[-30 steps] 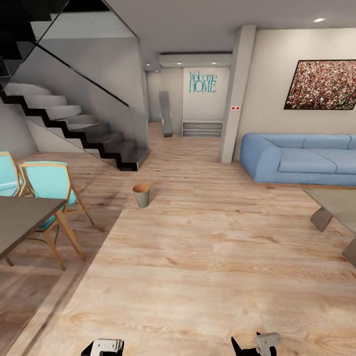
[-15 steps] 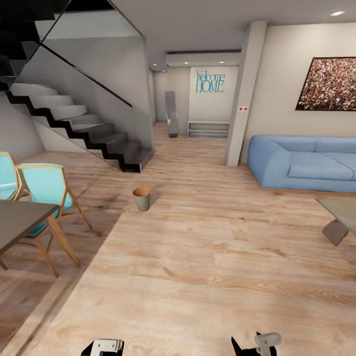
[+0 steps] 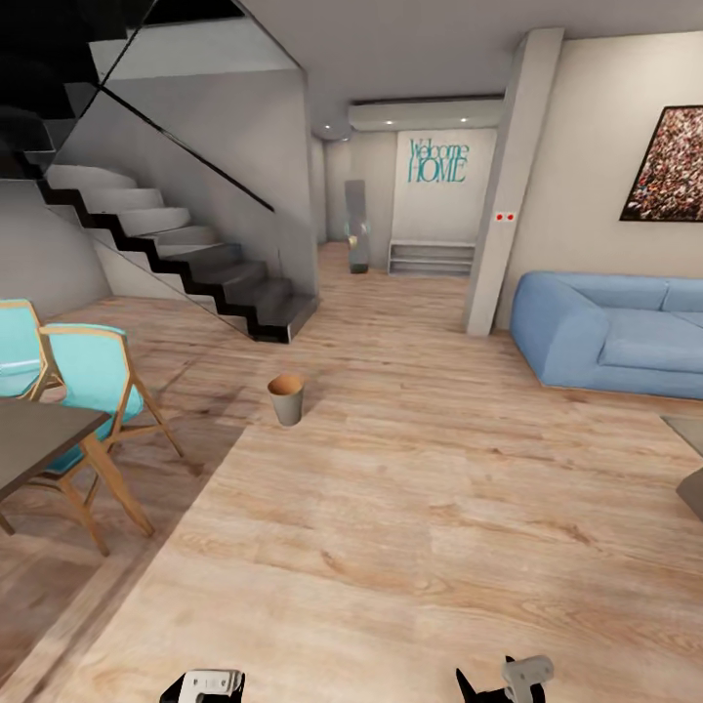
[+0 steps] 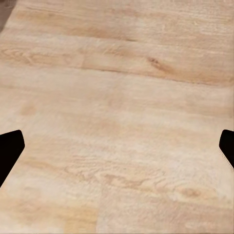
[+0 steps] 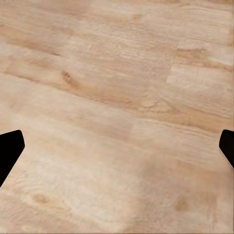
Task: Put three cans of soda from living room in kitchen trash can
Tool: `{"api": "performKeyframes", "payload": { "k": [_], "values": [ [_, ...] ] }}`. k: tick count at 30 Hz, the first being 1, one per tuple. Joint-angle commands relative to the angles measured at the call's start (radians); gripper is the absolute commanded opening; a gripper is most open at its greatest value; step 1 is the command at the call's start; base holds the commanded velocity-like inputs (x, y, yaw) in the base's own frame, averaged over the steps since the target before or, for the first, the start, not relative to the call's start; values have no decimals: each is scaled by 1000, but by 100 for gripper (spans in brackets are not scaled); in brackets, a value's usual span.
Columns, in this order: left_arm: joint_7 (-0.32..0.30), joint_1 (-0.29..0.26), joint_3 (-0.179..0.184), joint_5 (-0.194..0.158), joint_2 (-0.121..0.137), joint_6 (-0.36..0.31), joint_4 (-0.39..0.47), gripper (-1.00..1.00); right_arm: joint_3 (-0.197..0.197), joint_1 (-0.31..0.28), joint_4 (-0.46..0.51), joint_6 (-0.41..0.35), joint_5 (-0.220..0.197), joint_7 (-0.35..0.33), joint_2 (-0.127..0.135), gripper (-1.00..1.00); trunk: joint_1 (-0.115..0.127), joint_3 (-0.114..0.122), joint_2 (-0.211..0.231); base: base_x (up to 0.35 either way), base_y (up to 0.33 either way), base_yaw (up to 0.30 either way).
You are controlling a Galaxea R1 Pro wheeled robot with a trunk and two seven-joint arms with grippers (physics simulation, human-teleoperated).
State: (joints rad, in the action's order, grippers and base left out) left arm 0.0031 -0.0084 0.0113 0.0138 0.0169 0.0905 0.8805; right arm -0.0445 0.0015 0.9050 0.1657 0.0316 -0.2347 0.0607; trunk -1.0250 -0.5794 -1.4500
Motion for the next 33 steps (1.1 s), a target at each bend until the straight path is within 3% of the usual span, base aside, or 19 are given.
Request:
{"api": "performKeyframes", "payload": {
  "k": [1, 33],
  "values": [
    [0, 0, 0, 0, 0, 0, 0, 100, 0, 0, 0, 0, 0, 0, 0, 100, 0, 0, 0, 289, -191, 127],
    [0, 0, -1, 0, 0, 8, 0, 100, 0, 0, 0, 0, -1, 0, 1, 100, 0, 0, 0, 289, -191, 74]
  ]
}}
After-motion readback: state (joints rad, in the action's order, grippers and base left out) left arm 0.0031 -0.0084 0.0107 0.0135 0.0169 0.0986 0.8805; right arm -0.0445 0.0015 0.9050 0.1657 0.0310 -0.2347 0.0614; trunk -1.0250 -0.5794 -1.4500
